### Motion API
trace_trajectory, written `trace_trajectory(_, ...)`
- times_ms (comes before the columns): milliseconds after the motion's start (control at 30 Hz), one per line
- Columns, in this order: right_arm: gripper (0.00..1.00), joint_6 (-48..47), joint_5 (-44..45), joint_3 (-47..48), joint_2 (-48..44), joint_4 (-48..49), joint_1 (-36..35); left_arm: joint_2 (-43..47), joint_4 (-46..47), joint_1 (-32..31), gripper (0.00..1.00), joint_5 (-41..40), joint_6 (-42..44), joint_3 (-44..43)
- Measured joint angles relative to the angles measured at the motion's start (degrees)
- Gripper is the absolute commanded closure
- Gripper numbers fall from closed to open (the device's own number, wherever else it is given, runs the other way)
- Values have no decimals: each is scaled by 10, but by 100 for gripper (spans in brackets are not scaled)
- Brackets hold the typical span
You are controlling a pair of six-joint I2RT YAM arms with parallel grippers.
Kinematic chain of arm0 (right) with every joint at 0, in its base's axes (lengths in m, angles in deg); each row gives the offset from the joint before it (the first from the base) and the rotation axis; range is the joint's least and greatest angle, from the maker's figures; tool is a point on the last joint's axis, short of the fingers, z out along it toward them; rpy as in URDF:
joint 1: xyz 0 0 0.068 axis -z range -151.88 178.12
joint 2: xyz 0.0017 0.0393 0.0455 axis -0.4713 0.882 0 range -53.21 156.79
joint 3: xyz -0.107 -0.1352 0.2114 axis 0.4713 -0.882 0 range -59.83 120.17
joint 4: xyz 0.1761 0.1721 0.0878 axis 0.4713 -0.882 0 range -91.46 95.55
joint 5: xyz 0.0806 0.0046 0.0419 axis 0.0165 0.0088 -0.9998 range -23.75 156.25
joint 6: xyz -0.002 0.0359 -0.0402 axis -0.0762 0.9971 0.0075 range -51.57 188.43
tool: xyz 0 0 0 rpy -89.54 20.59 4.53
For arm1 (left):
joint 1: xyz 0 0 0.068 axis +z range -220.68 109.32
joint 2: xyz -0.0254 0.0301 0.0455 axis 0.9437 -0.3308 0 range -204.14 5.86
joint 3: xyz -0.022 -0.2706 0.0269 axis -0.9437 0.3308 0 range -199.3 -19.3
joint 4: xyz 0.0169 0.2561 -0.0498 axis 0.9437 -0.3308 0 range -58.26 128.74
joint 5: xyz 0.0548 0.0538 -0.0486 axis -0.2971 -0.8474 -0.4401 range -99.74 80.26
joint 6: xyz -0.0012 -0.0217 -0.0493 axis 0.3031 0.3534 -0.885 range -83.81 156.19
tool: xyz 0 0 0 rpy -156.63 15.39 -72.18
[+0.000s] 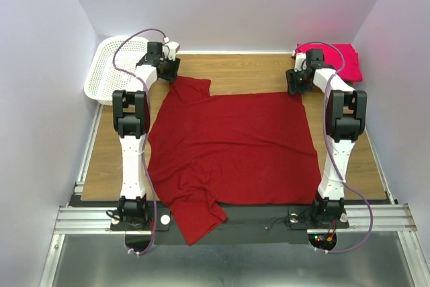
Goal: Fold and stack the t-shirts
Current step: Fold the tshirt
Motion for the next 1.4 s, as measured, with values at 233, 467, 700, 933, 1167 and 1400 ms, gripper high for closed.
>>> trace_trajectory(233,39,11,3,0,-1,0,0,-22,0,0,39,2,-9,-22)
trace_trajectory(467,45,32,27,0,-1,3,0,-23,-1,0,39,5,-14,-25)
trace_trajectory(700,52,46,28,-4,-20,13,1,-23,-1,0,39,7,-14,-25)
trace_trajectory(933,53,52,40,-11,-51,40,1,-23,-1,0,39,7,-14,-25)
trace_trajectory(1167,53,52,54,-32,-42,43,1,-23,-2,0,38,6,-13,-25)
trace_trajectory(1400,54,52,59,-36,-17,45,1,-25,-3,0,35,4,-13,-25)
